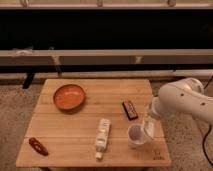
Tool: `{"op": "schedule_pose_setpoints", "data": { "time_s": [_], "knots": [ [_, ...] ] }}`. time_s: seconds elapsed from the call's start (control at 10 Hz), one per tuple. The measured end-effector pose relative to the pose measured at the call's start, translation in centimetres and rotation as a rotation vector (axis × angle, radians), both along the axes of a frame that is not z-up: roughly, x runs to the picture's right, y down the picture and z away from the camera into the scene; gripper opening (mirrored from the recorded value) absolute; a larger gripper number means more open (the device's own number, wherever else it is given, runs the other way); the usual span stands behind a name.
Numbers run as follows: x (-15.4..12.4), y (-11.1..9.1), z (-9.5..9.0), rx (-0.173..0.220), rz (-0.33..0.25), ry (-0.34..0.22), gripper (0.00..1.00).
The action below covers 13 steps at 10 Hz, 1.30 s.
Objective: Place the white sponge in the ceramic cup
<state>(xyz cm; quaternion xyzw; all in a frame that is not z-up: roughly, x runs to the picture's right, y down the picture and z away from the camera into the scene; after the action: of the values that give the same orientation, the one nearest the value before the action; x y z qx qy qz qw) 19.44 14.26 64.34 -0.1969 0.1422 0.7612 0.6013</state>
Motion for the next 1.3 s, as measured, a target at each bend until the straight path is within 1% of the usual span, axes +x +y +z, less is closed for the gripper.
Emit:
{"op": "schedule_pose_setpoints", "data": {
  "time_s": [0.1, 0.3, 0.5, 0.6, 0.7, 0.8, 0.9, 1.0, 1.1, 1.3],
  "knots": [
    [-1.0, 0.6, -1.8, 0.01, -0.023, -0.036, 0.0],
    [-2.3, 1.2, -3.4, 0.017, -0.054, -0.085, 0.0],
    [-4.6, 1.6, -3.8, 0.007, -0.096, -0.145, 0.0],
    [-5.2, 1.9, -3.5, -0.01, -0.105, -0.158, 0.03],
    [-6.1, 2.0, -3.0, -0.024, -0.115, -0.174, 0.1],
    [-7.1, 2.1, -2.3, -0.038, -0.122, -0.189, 0.22],
    [-7.6, 2.1, -1.8, -0.046, -0.126, -0.195, 0.33],
    [-7.9, 2.0, -1.5, -0.05, -0.128, -0.199, 0.41],
    [-7.6, 1.9, -1.0, -0.058, -0.124, -0.193, 0.54],
    [-7.0, 1.7, -0.5, -0.064, -0.118, -0.182, 0.71]
  ]
}}
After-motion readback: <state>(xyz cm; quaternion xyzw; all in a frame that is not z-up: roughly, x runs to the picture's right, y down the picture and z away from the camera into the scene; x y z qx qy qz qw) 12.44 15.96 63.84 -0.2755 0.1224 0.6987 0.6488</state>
